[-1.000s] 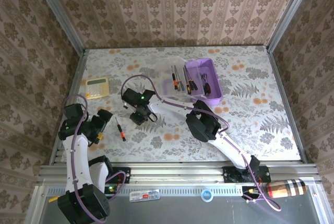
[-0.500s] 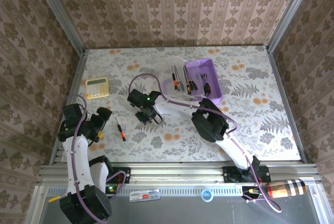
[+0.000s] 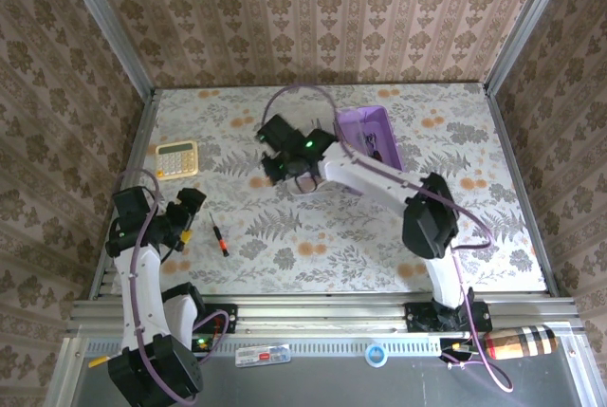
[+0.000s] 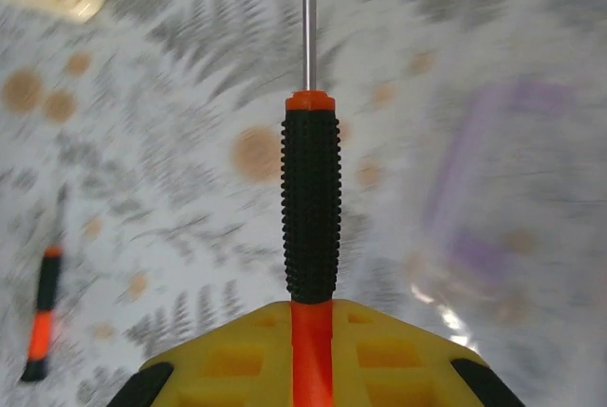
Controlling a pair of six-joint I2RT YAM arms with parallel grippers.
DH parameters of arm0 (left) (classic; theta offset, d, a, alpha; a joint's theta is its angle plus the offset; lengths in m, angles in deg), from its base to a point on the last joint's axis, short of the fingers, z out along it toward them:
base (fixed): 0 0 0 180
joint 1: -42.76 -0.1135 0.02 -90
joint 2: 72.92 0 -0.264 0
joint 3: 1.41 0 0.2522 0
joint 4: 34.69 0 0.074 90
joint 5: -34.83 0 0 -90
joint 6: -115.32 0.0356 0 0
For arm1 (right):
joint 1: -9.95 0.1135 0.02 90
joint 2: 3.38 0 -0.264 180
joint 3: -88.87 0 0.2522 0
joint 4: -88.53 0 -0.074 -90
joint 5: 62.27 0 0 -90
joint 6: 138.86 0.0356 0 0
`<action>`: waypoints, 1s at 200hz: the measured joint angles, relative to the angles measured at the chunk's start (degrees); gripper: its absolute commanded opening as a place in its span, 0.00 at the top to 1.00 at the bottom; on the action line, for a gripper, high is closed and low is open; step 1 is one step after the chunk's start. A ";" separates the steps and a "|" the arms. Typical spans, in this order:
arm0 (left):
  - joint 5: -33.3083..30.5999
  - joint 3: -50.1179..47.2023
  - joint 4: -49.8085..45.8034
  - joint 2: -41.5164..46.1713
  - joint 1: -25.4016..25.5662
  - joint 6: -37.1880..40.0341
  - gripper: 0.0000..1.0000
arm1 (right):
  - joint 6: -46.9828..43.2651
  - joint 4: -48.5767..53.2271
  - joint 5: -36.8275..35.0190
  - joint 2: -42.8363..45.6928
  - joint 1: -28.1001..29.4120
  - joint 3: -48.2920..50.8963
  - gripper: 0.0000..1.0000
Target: Pack the tool kit
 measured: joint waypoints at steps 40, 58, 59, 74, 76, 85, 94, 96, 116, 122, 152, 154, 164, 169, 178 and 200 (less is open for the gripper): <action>0.96 0.63 1.07 0.37 3.23 -0.04 0.02 | 0.66 0.72 -1.66 1.66 -9.27 1.77 0.85; 1.22 2.29 0.39 0.07 3.50 0.39 0.01 | 0.68 1.33 -1.84 1.42 -10.27 2.45 0.85; 1.22 2.36 0.35 0.07 3.52 0.46 0.01 | 0.68 1.36 -1.84 1.40 -10.29 2.45 0.85; 1.46 3.87 -0.46 0.02 3.52 1.25 0.01 | 0.68 1.46 -1.79 0.55 -10.38 2.43 0.85; 1.46 4.04 -0.59 0.02 3.52 1.33 0.01 | 0.68 1.46 -1.79 0.50 -10.38 2.43 0.85; 1.64 4.90 -1.31 0.02 3.52 1.86 0.01 | 0.68 1.46 -1.79 -0.26 -10.38 2.40 0.85; 1.66 5.66 -2.10 0.02 3.52 2.34 0.01 | 0.68 1.51 -1.79 -1.38 -10.38 2.23 0.85; 1.66 5.75 -2.16 0.02 3.52 2.36 0.01 | 0.68 1.53 -1.79 -1.62 -10.38 2.16 0.85; 1.66 6.84 -3.43 0.02 3.52 3.04 0.01 | 0.85 1.51 -1.81 -3.87 -10.43 2.08 0.85; 1.66 7.10 -3.80 -0.04 3.52 3.23 0.01 | 0.87 1.33 -1.77 -4.04 -10.56 2.05 0.85; 1.66 8.09 -5.40 -0.48 3.52 3.82 0.01 | 1.14 1.25 -1.51 -4.04 -10.86 1.88 0.81; 1.66 8.13 -5.51 -0.52 3.52 3.85 0.01 | 1.20 1.22 -1.46 -4.04 -10.91 1.88 0.81; 1.66 8.28 -5.84 -0.66 3.52 3.87 0.01 | 1.31 1.18 -1.20 -4.04 -10.97 1.88 0.79; 1.64 8.33 -5.97 -0.72 3.52 3.87 0.01 | 1.31 1.07 -1.05 -4.04 -10.99 1.88 0.77; 1.66 8.33 -6.19 -0.83 3.52 3.87 0.01 | 1.40 1.01 -0.61 -4.04 -11.04 1.88 0.73; 1.64 8.39 -6.43 -0.90 3.52 3.87 0.00 | 1.73 1.07 -0.24 -4.04 -11.15 1.31 0.69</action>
